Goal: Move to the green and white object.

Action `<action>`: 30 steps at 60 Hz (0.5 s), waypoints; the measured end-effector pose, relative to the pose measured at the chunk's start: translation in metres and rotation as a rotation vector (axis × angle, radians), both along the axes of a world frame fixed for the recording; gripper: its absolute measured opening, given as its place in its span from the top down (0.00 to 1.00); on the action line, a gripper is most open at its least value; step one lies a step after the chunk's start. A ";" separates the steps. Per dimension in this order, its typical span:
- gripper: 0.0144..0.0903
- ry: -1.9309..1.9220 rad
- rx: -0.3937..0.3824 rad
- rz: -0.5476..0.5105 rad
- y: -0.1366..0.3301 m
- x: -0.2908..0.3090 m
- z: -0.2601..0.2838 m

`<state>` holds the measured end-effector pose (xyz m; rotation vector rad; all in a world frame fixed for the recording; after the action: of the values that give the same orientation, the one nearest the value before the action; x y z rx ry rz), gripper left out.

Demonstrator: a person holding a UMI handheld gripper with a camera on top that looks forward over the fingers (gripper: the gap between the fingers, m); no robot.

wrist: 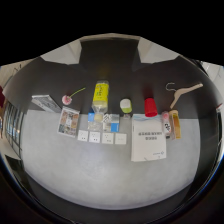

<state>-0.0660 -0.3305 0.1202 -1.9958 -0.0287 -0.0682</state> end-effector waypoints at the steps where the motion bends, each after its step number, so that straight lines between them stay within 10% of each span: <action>1: 0.07 -0.001 0.000 -0.001 0.000 0.000 0.000; 30: 0.07 -0.031 0.016 -0.060 0.017 -0.075 -0.001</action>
<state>-0.1408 -0.3139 0.1189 -1.9800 0.0119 -0.1381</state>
